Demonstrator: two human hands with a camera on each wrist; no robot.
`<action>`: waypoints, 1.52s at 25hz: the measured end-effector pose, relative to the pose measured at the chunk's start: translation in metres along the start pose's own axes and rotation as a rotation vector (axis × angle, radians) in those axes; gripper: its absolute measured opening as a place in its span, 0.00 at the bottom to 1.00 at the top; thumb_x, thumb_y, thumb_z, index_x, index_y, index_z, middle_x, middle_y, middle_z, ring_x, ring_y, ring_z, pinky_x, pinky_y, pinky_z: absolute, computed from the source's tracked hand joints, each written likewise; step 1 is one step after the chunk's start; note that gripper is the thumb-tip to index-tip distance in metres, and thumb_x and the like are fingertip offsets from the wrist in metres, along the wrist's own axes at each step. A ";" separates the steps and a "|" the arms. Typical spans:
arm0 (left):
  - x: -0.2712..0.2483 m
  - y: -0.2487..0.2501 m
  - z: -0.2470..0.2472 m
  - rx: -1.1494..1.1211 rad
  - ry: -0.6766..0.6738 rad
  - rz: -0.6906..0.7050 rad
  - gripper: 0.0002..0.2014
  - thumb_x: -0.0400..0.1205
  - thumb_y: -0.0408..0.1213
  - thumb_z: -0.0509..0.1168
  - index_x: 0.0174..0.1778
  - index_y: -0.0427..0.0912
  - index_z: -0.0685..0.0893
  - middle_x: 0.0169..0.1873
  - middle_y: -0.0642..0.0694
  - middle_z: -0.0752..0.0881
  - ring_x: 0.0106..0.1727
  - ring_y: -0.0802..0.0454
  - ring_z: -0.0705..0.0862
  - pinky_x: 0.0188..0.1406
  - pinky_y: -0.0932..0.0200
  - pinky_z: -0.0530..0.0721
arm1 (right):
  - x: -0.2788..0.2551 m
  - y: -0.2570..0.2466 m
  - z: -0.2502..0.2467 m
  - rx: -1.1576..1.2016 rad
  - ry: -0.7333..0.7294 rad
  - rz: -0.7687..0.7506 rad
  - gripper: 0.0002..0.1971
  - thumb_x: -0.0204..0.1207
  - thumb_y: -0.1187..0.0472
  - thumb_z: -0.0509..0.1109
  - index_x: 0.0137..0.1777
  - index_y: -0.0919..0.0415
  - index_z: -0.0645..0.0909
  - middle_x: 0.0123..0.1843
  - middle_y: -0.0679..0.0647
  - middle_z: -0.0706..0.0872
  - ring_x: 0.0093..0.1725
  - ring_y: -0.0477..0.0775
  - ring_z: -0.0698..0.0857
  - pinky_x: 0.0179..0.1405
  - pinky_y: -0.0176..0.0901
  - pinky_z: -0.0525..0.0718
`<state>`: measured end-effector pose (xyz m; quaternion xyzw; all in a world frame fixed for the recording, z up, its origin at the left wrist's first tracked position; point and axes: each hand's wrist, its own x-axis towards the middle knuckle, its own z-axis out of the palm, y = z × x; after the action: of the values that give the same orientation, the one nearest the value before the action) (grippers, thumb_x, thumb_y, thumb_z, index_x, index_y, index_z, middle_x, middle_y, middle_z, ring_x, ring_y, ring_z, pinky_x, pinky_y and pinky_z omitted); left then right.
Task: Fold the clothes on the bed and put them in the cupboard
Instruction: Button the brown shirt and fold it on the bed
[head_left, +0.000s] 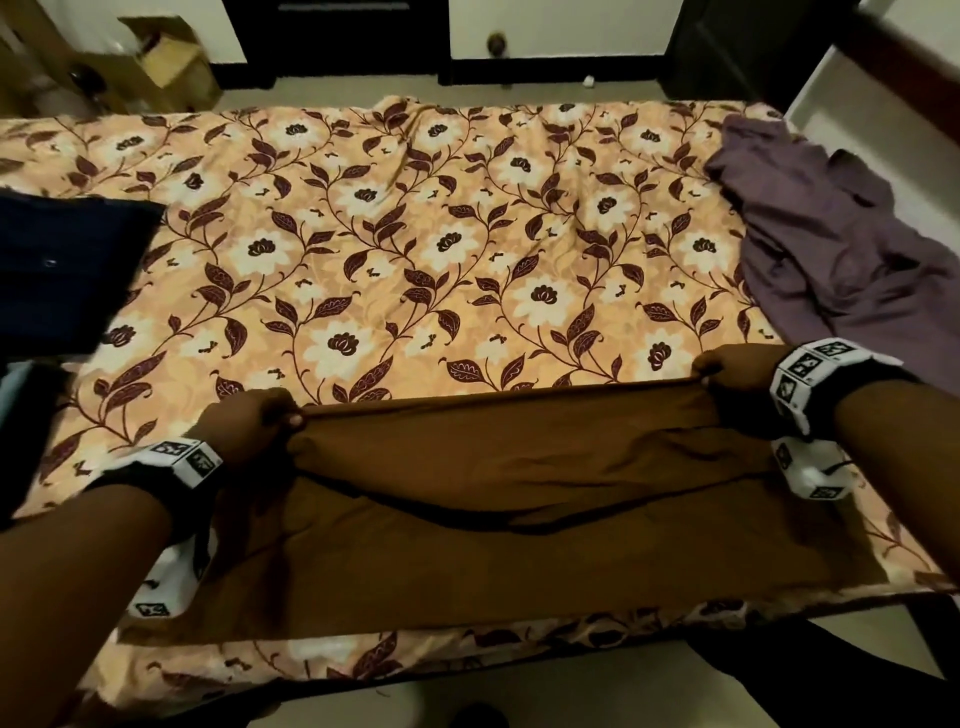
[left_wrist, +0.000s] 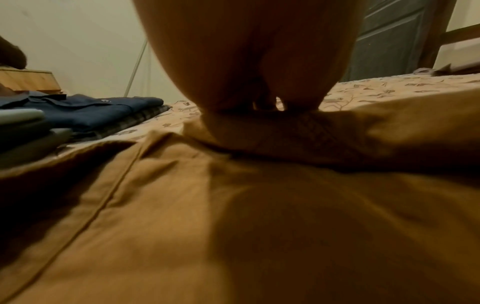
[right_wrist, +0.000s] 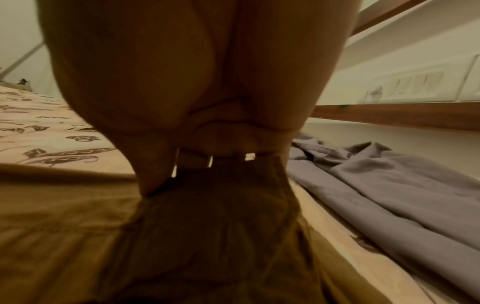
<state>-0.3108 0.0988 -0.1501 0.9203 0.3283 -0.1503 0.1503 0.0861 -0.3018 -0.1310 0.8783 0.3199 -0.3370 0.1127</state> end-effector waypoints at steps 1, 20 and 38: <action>-0.002 0.001 0.006 -0.049 0.013 0.013 0.05 0.83 0.39 0.67 0.51 0.42 0.84 0.49 0.40 0.86 0.52 0.39 0.84 0.49 0.52 0.78 | 0.002 0.001 0.002 -0.025 -0.021 -0.005 0.15 0.83 0.69 0.61 0.68 0.67 0.78 0.65 0.60 0.81 0.59 0.55 0.77 0.53 0.40 0.70; -0.058 0.141 0.041 -0.063 0.053 -0.024 0.22 0.89 0.52 0.48 0.81 0.60 0.65 0.84 0.54 0.58 0.86 0.45 0.47 0.76 0.29 0.31 | -0.132 -0.228 0.144 -0.060 0.629 -0.279 0.20 0.50 0.47 0.85 0.40 0.48 0.81 0.39 0.51 0.82 0.36 0.57 0.80 0.32 0.50 0.77; -0.062 0.143 0.047 -0.088 0.286 0.102 0.22 0.88 0.45 0.53 0.79 0.50 0.66 0.81 0.44 0.66 0.83 0.43 0.59 0.82 0.40 0.42 | -0.120 -0.221 0.105 -0.026 0.474 -0.438 0.16 0.75 0.43 0.61 0.50 0.52 0.83 0.48 0.49 0.80 0.48 0.52 0.80 0.46 0.46 0.75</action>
<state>-0.2720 -0.0588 -0.1441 0.9403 0.3055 0.0046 0.1499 -0.1772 -0.2329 -0.1259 0.8412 0.5228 -0.1350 -0.0290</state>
